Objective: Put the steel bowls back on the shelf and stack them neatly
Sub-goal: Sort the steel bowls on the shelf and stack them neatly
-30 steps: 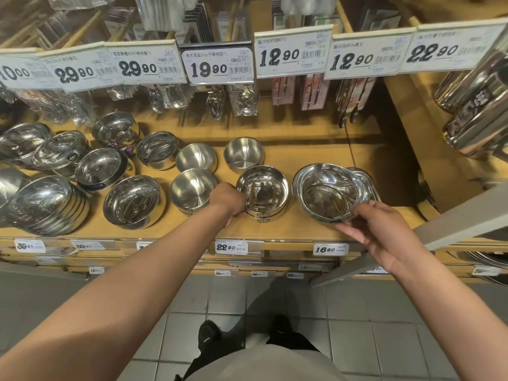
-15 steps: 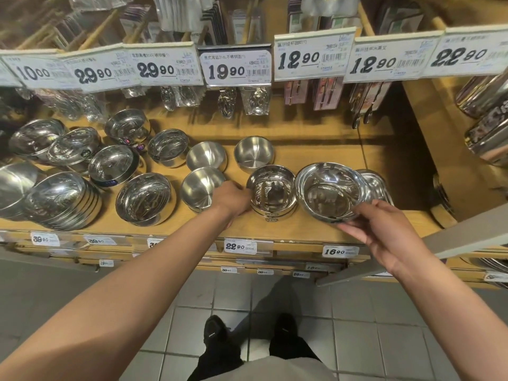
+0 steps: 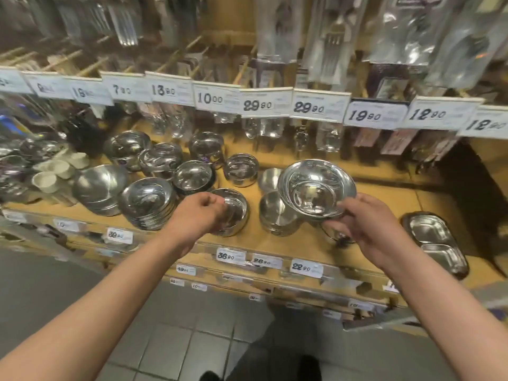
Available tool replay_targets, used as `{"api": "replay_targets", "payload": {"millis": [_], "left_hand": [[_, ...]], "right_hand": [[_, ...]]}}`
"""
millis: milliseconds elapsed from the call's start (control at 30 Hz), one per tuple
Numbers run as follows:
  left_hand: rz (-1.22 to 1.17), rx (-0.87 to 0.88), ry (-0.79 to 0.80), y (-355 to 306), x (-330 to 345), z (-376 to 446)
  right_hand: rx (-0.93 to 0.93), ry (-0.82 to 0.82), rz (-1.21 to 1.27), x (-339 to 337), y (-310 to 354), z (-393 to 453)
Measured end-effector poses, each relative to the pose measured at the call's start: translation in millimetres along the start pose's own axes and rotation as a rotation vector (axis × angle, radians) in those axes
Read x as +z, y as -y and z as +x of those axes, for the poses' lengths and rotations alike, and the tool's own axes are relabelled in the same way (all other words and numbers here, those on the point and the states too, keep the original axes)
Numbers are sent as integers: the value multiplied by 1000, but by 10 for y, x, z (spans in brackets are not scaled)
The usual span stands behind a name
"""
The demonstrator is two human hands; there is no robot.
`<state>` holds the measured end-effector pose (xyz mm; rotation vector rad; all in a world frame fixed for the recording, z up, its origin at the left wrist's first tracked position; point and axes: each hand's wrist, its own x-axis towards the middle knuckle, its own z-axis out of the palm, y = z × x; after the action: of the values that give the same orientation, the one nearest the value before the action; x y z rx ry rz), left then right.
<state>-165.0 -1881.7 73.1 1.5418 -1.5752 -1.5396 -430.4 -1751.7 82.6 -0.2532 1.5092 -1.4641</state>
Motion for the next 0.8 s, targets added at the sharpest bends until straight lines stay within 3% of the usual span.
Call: {"api": "replay_targets", "payload": {"millis": [367, 600, 800], "left_hand": [[-182, 21, -285, 644, -2235, -241], [-236, -42, -300, 906, -2726, -90], [-210, -78, -239, 849, -2740, 427]], "right_hand": [[87, 218, -40, 2191, -577, -272], [142, 266, -161, 2972, -789, -164], [221, 215, -166, 3367, -957, 208]]}}
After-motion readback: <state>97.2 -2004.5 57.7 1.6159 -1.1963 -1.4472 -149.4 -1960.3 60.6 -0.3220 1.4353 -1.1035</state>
